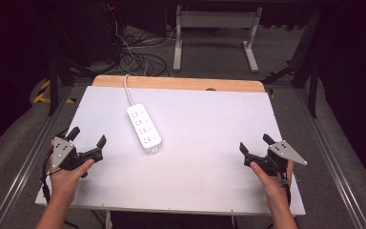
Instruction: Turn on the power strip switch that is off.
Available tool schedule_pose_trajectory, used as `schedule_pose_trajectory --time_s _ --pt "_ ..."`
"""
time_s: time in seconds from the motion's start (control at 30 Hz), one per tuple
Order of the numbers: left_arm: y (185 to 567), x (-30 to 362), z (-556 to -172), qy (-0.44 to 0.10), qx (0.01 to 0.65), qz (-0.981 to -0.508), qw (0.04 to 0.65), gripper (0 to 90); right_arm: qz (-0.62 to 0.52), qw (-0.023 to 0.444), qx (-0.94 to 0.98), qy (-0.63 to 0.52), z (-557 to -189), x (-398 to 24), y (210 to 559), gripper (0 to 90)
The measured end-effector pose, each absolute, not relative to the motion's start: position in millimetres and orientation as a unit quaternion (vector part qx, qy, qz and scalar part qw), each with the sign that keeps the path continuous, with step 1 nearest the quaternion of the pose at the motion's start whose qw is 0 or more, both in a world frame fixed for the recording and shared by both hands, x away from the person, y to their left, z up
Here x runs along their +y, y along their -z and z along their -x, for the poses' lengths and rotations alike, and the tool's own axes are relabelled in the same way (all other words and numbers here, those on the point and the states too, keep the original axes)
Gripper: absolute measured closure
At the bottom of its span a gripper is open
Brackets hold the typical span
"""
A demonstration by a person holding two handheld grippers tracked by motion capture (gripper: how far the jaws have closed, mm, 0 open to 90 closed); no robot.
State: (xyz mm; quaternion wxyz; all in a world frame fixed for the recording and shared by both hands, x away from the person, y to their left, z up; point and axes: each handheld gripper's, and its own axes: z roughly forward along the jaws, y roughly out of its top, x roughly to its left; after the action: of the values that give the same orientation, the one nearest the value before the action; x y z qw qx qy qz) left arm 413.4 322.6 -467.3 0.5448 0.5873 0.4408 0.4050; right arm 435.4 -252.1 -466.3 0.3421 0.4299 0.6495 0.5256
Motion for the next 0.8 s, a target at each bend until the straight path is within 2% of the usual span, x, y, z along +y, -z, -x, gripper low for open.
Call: schedule_pose_trajectory --time_s 0.33,0.43,0.53,0.63,0.8 --pt "466.5 322.9 -416.0 -0.406 0.443 -0.579 0.551 3.3 -0.433 0.344 0.648 -0.523 -432.5 -254.9 466.6 7.1" --pt "466.2 322.7 -417.2 -0.416 0.439 -0.575 0.551 3.7 -0.432 0.346 0.648 -0.523 -431.2 -255.2 466.1 7.2" --pt "462.7 322.3 -417.3 -0.45 0.421 -0.575 0.539 5.3 -0.433 0.344 0.647 -0.525 -430.2 -255.6 466.2 7.1" --pt "459.2 323.7 -416.5 -0.454 0.416 -0.57 0.544 13.8 -0.434 0.342 0.648 -0.524 -430.2 -256.1 466.7 7.2" --pt "459.3 328.6 -414.9 -0.402 0.423 -0.601 0.547 50.7 -0.436 0.343 0.644 -0.527 -429.8 -256.8 466.4 7.3"
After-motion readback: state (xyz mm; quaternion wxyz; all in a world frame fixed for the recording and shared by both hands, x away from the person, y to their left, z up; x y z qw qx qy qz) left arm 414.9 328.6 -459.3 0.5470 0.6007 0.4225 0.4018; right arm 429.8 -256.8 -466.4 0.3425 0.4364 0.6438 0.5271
